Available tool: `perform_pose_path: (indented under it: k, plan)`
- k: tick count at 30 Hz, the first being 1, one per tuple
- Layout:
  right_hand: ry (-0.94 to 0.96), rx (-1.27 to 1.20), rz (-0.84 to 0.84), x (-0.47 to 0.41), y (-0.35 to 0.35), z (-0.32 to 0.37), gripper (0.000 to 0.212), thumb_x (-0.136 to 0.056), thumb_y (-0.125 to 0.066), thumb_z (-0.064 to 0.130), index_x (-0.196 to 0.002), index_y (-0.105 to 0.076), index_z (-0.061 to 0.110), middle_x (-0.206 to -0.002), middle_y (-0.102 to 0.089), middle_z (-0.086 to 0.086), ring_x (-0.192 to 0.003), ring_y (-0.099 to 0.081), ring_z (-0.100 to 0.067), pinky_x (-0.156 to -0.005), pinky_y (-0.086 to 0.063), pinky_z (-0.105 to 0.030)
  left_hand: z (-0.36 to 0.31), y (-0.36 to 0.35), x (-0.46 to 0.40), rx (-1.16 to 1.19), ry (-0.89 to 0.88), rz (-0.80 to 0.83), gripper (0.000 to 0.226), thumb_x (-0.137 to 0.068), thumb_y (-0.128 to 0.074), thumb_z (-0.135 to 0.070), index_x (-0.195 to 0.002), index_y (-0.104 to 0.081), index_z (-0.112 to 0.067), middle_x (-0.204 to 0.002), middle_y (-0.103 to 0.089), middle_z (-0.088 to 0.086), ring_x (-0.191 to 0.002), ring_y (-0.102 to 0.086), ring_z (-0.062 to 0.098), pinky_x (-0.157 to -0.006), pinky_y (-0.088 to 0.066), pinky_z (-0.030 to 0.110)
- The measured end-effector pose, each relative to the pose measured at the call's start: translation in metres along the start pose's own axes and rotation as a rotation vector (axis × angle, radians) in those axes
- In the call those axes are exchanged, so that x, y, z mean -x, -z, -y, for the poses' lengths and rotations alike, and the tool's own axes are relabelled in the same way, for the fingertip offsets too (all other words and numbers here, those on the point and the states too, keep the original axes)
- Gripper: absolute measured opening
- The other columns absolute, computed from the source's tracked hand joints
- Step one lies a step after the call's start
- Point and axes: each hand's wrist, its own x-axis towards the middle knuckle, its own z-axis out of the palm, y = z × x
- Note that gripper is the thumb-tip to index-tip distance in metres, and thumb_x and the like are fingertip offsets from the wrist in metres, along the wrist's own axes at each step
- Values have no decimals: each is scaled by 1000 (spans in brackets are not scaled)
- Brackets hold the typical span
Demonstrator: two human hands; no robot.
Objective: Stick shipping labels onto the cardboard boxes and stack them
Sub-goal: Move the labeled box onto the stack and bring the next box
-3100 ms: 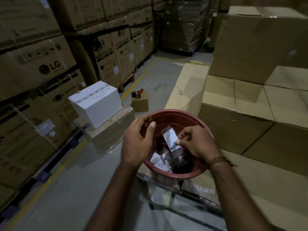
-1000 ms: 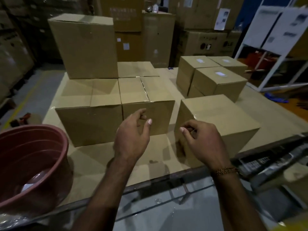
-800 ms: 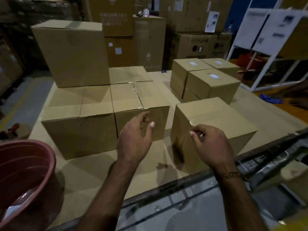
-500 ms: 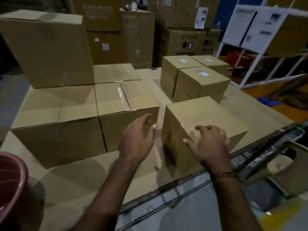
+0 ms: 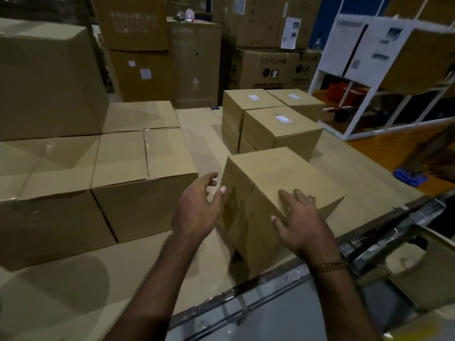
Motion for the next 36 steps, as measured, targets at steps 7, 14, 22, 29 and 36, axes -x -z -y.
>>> perform_pose_path:
  k: [7, 14, 22, 29, 36]
  plan:
    - [106, -222, -73, -21, 47, -55, 60, -103, -63, 36, -159, -44, 31, -162, -47, -3, -148, -44, -25, -115, -48, -58, -15, -56, -13, -50, 41, 30, 52, -103, -59, -50, -150, -51, -30, -146, -56, -2, -130, -55, 21, -103, -53, 50]
    - [173, -430, -208, -49, 67, -95, 41, -100, -71, 33, -140, -68, 26, -131, -68, 5, -118, -62, -13, -88, -53, -23, -23, -76, -16, 25, 136, -29, 68, -97, -58, -65, -154, -42, -31, -143, -59, -1, -125, -59, 24, -98, -55, 53]
    - [-2, -675, -453, -87, 50, -109, 52, -92, -80, 38, -139, -61, 25, -128, -60, 11, -107, -58, -7, -83, -49, -21, -38, -79, -4, -45, 147, -209, 59, -88, -76, -56, -139, -64, -30, -119, -61, -2, -109, -61, 19, -88, -59, 44]
    - [-32, -686, -101, -95, 16, -119, 49, -82, -85, 46, -119, -53, 36, -130, -56, 4, -121, -57, -20, -99, -55, -44, -39, -75, 1, -145, 290, -77, 61, -97, -66, -53, -153, -51, -34, -138, -63, 3, -121, -61, 27, -95, -56, 47]
    - [16, -509, 415, -87, 36, -136, 88, -95, -73, 51, -164, -19, 53, -157, -44, 4, -135, -53, -27, -95, -60, -48, -34, -66, -7, -84, 338, 237, 62, -110, -46, -46, -166, -20, -39, -166, -41, 4, -147, -44, 29, -117, -41, 42]
